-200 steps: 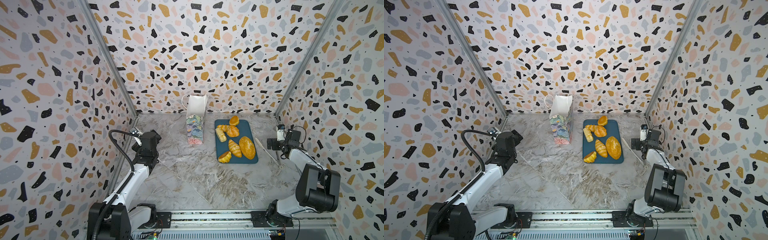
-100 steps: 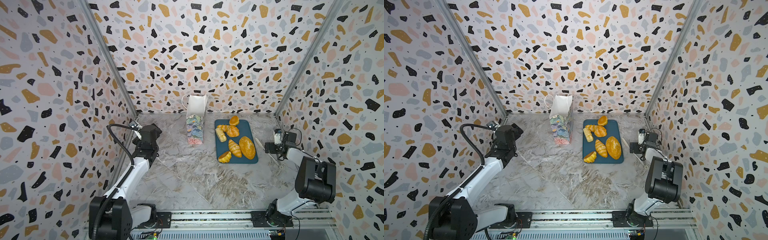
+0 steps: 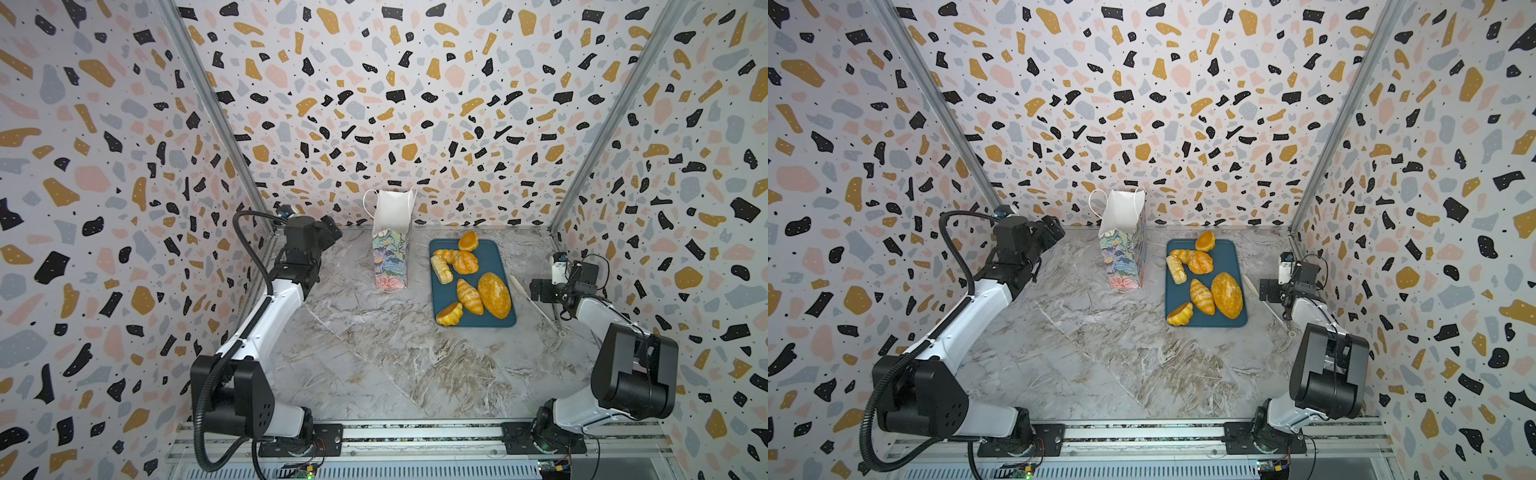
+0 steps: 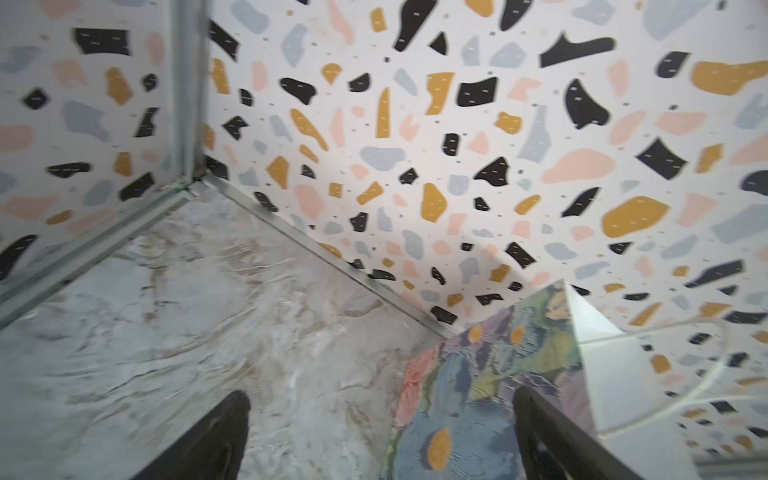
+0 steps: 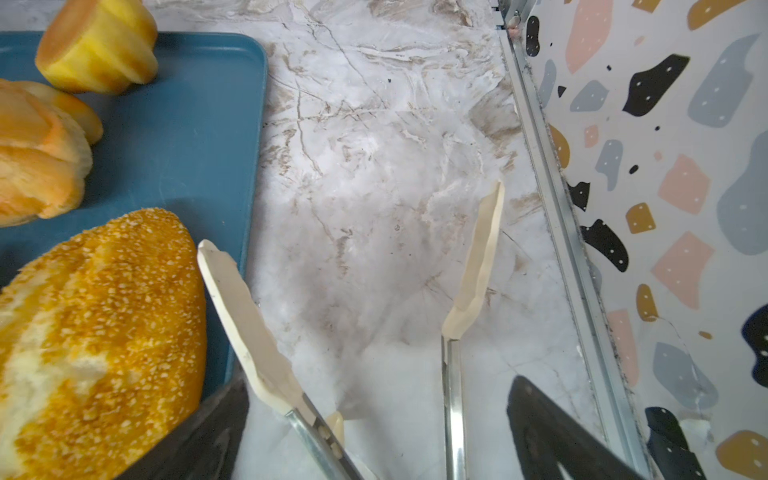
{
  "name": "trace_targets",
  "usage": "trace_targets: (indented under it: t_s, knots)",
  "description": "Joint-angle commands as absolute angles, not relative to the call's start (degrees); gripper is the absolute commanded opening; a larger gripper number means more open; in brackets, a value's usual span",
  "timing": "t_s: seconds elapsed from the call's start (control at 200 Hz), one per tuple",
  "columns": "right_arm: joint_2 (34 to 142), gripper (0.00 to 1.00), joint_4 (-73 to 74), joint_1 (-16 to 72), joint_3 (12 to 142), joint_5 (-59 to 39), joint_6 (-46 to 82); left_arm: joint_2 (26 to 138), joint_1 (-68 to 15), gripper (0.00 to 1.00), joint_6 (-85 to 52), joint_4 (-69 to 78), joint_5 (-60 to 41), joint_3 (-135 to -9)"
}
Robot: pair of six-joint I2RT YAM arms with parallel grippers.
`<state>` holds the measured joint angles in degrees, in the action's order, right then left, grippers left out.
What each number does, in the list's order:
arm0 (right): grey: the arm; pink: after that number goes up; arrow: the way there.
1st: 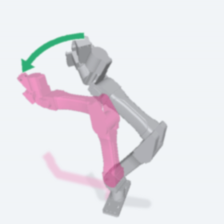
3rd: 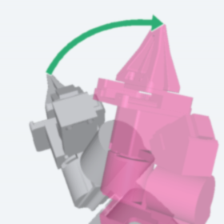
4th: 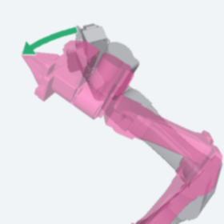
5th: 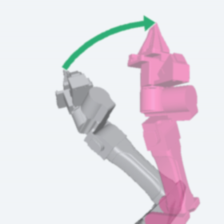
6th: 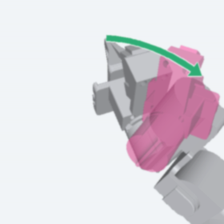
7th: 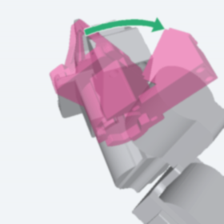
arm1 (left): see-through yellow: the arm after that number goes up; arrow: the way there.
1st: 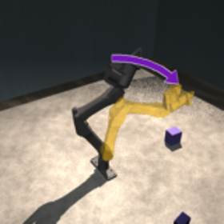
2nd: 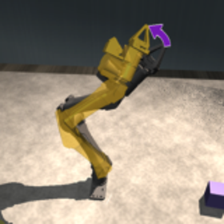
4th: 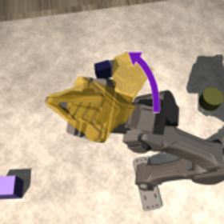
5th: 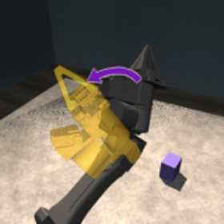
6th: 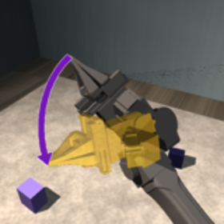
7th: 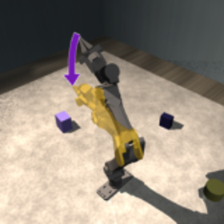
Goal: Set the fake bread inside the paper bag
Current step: 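Reach the left gripper to the paper bag's top edge and grasp it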
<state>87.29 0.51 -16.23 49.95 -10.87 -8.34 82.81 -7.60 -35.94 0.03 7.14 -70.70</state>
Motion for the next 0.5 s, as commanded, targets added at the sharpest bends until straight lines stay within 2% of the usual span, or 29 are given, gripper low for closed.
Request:
trace_targets:
  t_s: [0.0, 0.325, 0.496]
  knots:
    - [84.65, 0.99, 0.39, -15.39, 50.18, -12.38, -6.7, 85.16, -9.45, 0.99, -32.91, 0.66, -3.65, -75.62]
    - [81.02, 0.99, 0.74, -13.91, 49.94, -12.89, -5.57, 93.37, -13.89, 1.0, -29.4, -2.44, -6.22, -84.79]
    - [79.98, 0.99, 1.2, -13.85, 49.74, -14.35, -4.97, 98.34, -15.68, 0.88, -26.86, -5.56, -6.55, -91.42]
